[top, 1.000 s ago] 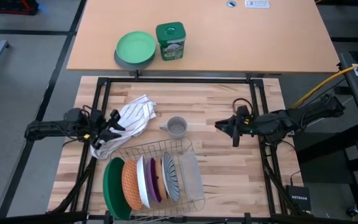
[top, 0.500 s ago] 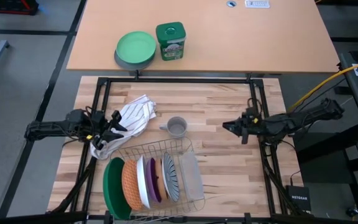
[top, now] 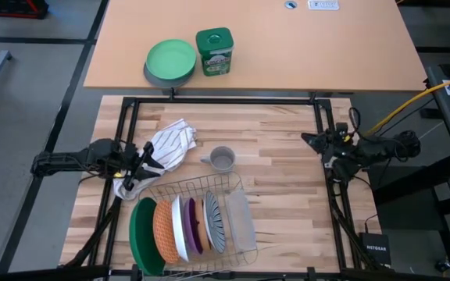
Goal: Sort dishes
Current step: Return to Home Position
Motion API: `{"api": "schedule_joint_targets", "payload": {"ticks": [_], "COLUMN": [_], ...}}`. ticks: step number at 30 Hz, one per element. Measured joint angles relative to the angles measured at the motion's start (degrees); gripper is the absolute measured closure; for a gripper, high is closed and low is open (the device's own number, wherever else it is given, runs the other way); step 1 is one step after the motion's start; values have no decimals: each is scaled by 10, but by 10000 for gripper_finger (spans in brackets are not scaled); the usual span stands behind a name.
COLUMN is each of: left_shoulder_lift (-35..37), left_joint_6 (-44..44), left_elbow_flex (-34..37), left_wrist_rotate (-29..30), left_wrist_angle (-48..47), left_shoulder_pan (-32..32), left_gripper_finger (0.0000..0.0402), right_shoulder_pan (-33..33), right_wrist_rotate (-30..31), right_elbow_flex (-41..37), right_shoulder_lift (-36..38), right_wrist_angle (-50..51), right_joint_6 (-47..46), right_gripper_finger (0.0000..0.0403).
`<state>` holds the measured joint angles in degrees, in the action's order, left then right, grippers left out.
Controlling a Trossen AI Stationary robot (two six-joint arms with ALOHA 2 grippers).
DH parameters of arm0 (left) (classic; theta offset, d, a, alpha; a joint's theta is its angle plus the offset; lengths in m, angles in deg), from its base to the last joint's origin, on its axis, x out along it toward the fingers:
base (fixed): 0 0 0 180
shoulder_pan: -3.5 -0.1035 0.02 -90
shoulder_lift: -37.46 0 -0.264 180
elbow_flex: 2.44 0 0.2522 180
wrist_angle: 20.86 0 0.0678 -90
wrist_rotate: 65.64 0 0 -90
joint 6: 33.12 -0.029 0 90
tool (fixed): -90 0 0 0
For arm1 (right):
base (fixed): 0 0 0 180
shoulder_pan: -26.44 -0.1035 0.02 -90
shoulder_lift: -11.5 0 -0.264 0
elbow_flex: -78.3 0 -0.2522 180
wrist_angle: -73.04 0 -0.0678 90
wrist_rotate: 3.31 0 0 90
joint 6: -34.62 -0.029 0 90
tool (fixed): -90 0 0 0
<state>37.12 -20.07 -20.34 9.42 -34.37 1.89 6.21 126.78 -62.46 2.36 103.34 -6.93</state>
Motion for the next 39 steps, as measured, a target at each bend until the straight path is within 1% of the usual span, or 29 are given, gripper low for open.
{"api": "schedule_joint_targets", "payload": {"ticks": [2,4,7,9,12,15,18,20,22,26,33,39], "left_shoulder_lift": [0,0,0,-1,-2,-2,-2,-2,-2,-2,-2,-2], "left_joint_6": [0,0,0,0,0,0,0,0,0,0,0,0], "left_elbow_flex": [0,0,0,-2,-2,-2,-2,-3,-3,-3,-3,-2], "left_wrist_rotate": [0,0,1,1,2,2,2,2,2,2,2,2], "left_wrist_angle": [-25,-48,-87,-96,-97,-98,-99,-99,-100,-100,-101,-101], "left_shoulder_pan": [0,0,0,0,0,0,0,0,0,0,0,0], "left_gripper_finger": [270,270,270,270,270,270,270,270,270,270,270,270], "right_shoulder_pan": [0,0,0,0,0,0,0,1,10,48,137,184], "right_wrist_rotate": [15,11,-19,-44,-96,-170,-259,-301,-317,-317,-317,-317], "right_elbow_flex": [-10,-31,-83,-127,-189,-238,-247,-247,-247,-247,-248,-248], "right_shoulder_lift": [14,23,26,25,25,25,26,24,22,22,22,22], "right_wrist_angle": [-4,-15,-69,-121,-192,-234,-204,-198,-196,-193,-190,-189], "right_joint_6": [0,-4,-17,-20,-38,-97,-121,-90,-49,37,153,353], "right_gripper_finger": [324,324,324,324,324,324,324,324,324,324,324,324]}}
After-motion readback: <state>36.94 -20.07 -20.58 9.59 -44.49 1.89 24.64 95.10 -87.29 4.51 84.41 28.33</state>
